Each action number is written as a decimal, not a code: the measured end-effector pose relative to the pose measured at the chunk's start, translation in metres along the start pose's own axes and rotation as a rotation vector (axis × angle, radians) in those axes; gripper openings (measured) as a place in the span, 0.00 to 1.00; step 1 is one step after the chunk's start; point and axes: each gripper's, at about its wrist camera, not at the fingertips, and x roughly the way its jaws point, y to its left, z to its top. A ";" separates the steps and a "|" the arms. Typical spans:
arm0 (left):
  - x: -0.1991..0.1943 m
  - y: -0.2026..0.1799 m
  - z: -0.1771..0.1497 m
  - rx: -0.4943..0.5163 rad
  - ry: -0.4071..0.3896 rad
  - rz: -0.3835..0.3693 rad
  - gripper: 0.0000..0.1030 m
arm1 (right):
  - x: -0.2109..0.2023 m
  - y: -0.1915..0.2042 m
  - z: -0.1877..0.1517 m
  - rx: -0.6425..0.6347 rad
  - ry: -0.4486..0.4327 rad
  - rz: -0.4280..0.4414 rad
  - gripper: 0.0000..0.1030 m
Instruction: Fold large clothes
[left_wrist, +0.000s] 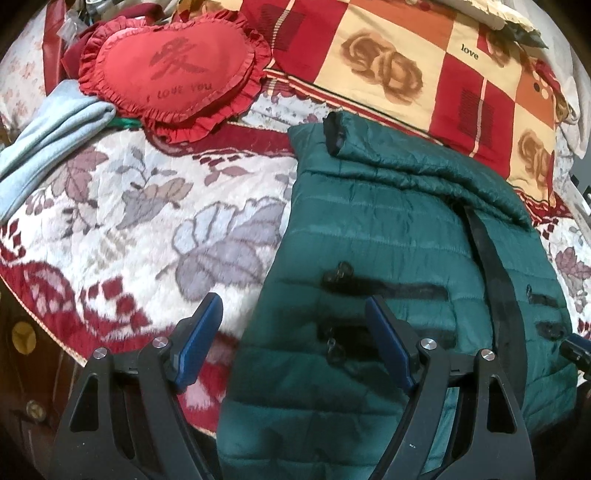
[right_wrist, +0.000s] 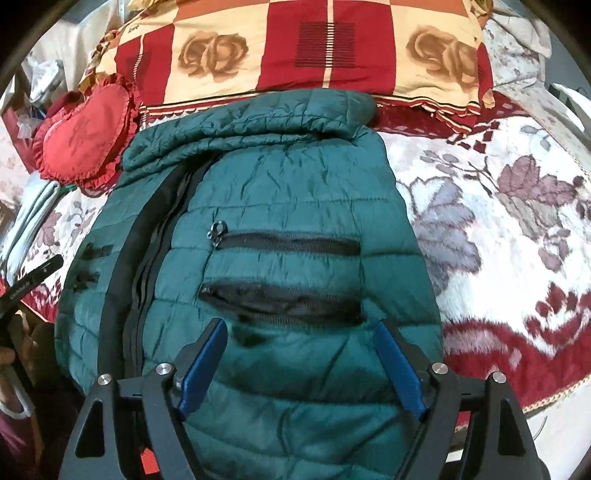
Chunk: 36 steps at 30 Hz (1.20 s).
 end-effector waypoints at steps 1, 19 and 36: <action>0.000 0.000 -0.001 0.002 0.008 0.003 0.78 | 0.000 0.000 -0.002 -0.003 0.003 -0.003 0.79; -0.005 0.003 -0.017 -0.002 0.028 -0.003 0.78 | -0.006 -0.002 -0.016 0.012 0.017 0.001 0.80; -0.009 0.027 -0.035 -0.060 0.103 -0.054 0.78 | -0.017 -0.013 -0.036 0.034 0.062 -0.005 0.81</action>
